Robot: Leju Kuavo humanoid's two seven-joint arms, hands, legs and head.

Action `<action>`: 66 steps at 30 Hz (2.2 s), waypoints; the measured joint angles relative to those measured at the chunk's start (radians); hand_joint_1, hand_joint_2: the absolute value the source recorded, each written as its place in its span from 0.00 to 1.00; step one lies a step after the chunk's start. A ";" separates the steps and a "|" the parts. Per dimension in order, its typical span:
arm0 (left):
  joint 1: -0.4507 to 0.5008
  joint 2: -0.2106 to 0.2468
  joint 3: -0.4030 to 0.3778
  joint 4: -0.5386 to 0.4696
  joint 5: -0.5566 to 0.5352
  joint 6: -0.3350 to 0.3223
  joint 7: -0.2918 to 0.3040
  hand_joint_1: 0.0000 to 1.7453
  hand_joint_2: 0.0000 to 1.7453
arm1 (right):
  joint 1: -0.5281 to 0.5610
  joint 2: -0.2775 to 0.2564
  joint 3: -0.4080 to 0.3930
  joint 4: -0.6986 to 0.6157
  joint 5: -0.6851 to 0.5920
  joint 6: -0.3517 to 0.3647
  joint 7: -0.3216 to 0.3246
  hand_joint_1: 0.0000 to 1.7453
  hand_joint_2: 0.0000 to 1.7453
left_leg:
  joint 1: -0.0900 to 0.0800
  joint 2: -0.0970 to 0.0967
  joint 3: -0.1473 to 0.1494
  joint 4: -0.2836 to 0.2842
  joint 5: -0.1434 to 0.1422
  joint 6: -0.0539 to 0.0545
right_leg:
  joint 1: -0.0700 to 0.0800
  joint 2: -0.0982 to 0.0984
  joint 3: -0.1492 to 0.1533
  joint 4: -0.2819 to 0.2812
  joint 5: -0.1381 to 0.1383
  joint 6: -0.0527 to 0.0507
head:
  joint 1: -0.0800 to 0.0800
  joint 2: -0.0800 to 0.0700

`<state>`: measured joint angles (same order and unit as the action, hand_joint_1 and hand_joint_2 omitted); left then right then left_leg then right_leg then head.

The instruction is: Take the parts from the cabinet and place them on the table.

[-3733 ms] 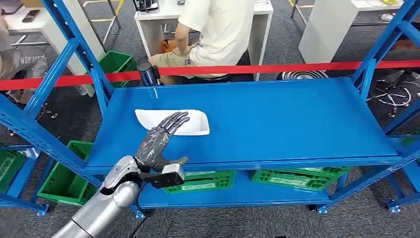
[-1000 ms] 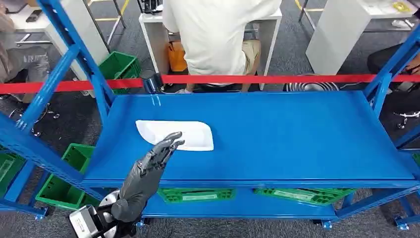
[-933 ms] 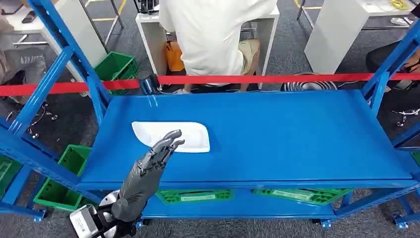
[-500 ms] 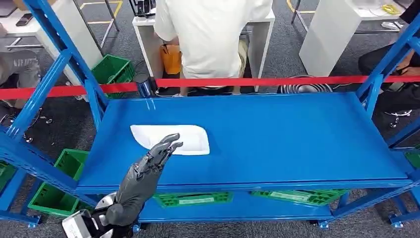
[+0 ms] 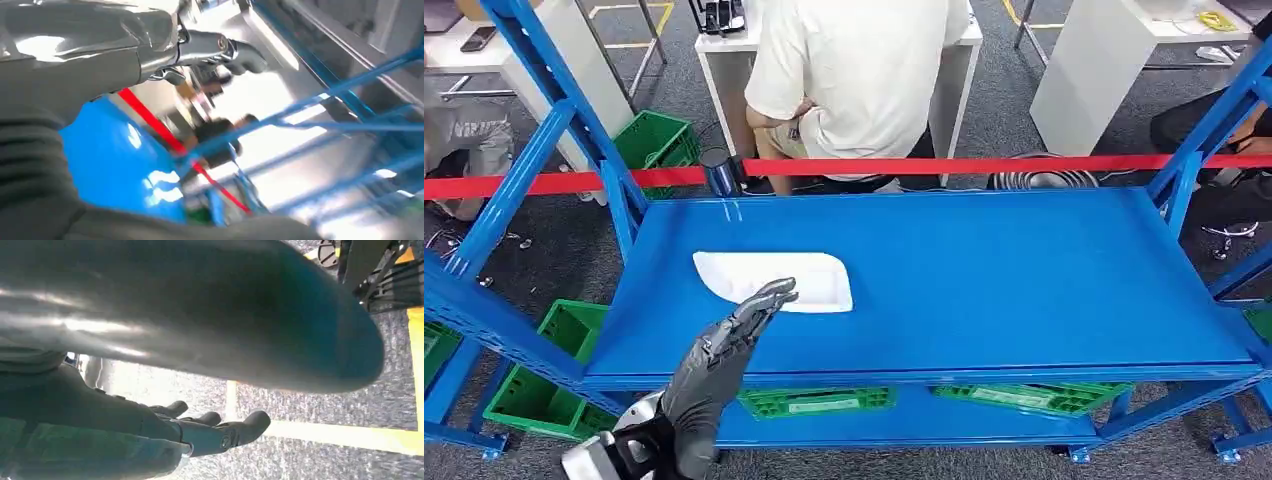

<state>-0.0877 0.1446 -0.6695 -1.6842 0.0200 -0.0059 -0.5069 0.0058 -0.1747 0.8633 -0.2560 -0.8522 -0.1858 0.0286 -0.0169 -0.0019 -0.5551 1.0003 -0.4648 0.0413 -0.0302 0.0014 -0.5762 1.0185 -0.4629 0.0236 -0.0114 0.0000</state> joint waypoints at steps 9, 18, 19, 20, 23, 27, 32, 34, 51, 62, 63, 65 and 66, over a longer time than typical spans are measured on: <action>-0.021 -0.002 -0.015 0.136 -0.544 0.423 0.187 0.00 1.00 | 0.004 0.006 0.000 0.000 -0.022 -0.021 -0.005 0.00 0.00 | 0.028 0.001 -0.109 0.201 -0.057 -0.034 | -0.010 0.003 0.004 -0.002 0.000 -0.012 | -0.006 0.000; -0.053 -0.019 -0.014 0.233 -0.687 0.476 0.305 0.00 1.00 | 0.001 0.017 0.003 0.000 -0.019 -0.027 -0.015 0.00 0.00 | 0.016 0.003 0.009 -0.047 0.039 0.026 | -0.004 0.000 -0.022 0.047 -0.027 0.006 | -0.002 0.000; -0.058 -0.022 -0.014 0.256 -0.715 0.476 0.327 0.00 1.00 | -0.002 0.016 0.005 0.000 -0.014 -0.028 -0.015 0.00 0.00 | 0.015 0.003 0.007 -0.047 0.039 0.027 | -0.003 0.000 -0.063 0.128 -0.064 -0.004 | 0.001 0.000; -0.063 -0.022 -0.013 0.276 -0.727 0.472 0.330 0.00 1.00 | -0.003 0.016 0.007 0.000 -0.008 -0.028 -0.014 0.00 0.00 | 0.013 0.003 0.006 -0.047 0.039 0.027 | -0.003 0.000 -0.096 0.193 -0.089 -0.008 | 0.001 0.000; -0.087 -0.019 -0.009 0.381 -0.788 0.453 0.332 0.00 1.00 | -0.014 0.012 0.021 0.000 0.011 -0.028 0.001 0.00 0.00 | 0.006 0.001 0.004 -0.045 0.039 0.027 | -0.003 0.000 -0.146 0.283 -0.105 0.008 | 0.001 0.000; -0.140 -0.016 -0.008 0.504 -0.879 0.418 0.348 0.00 1.00 | -0.040 0.008 0.035 0.000 0.035 -0.025 0.019 0.00 0.00 | 0.000 0.000 -0.004 -0.018 0.023 0.007 | -0.001 -0.002 -0.001 -0.007 0.001 0.024 | 0.000 0.000; -0.187 -0.010 -0.011 0.619 -0.932 0.402 0.361 0.00 1.00 | -0.052 0.007 0.053 0.000 0.052 -0.022 0.028 0.00 0.00 | 0.008 0.000 -0.013 0.003 0.009 -0.011 | -0.007 0.000 0.003 -0.014 0.010 -0.006 | -0.002 0.000; -0.210 -0.007 -0.015 0.664 -0.964 0.395 0.367 0.00 1.00 | -0.059 0.005 0.057 0.000 0.062 -0.020 0.033 0.00 0.00 | 0.014 0.001 -0.061 0.106 -0.054 -0.029 | -0.007 0.001 0.003 -0.014 0.010 -0.014 | -0.004 0.000; -0.327 0.007 -0.061 0.881 -1.060 0.409 0.372 0.00 1.00 | -0.078 -0.003 0.074 -0.004 0.108 -0.012 0.045 0.00 0.00 | 0.011 0.006 -0.003 -0.060 0.061 0.026 | 0.003 -0.002 -0.102 0.205 -0.092 -0.013 | 0.000 0.000; -0.359 0.024 -0.063 0.950 -1.076 0.416 0.374 0.89 1.00 | -0.087 -0.011 0.074 -0.004 0.135 -0.002 0.056 0.00 0.00 | 0.006 -0.002 -0.023 -0.009 0.035 -0.010 | -0.003 -0.001 0.006 -0.014 0.010 -0.011 | -0.002 0.000; -0.359 0.026 -0.063 0.953 -1.075 0.416 0.370 0.89 1.00 | -0.088 -0.011 0.074 -0.004 0.139 -0.002 0.056 0.00 0.00 | 0.009 -0.002 -0.027 0.005 0.023 -0.017 | -0.005 0.000 0.007 -0.015 0.011 -0.013 | -0.002 0.000; -0.357 0.031 -0.064 0.961 -1.073 0.416 0.362 0.88 1.00 | -0.091 -0.013 0.074 -0.004 0.143 -0.002 0.057 0.00 0.00 | 0.016 0.000 -0.085 0.132 -0.057 -0.035 | -0.005 0.000 0.005 -0.014 0.012 -0.019 | -0.004 0.000; -0.355 0.032 -0.064 0.964 -1.071 0.416 0.360 0.88 1.00 | -0.090 -0.013 0.074 -0.004 0.143 -0.002 0.058 0.00 0.00 | 0.020 0.000 -0.127 0.220 -0.096 -0.040 | -0.004 0.000 0.004 -0.014 0.012 -0.019 | -0.005 0.000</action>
<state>-0.4427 0.1766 -0.7336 -0.7206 -1.0510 0.4105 -0.1469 -0.0846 -0.1881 0.9369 -0.2598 -0.7092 -0.1877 0.0866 0.0026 -0.0017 -0.6821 1.2199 -0.5607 0.0008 -0.0339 0.0012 -0.5722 1.0046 -0.4514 0.0047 -0.0160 0.0000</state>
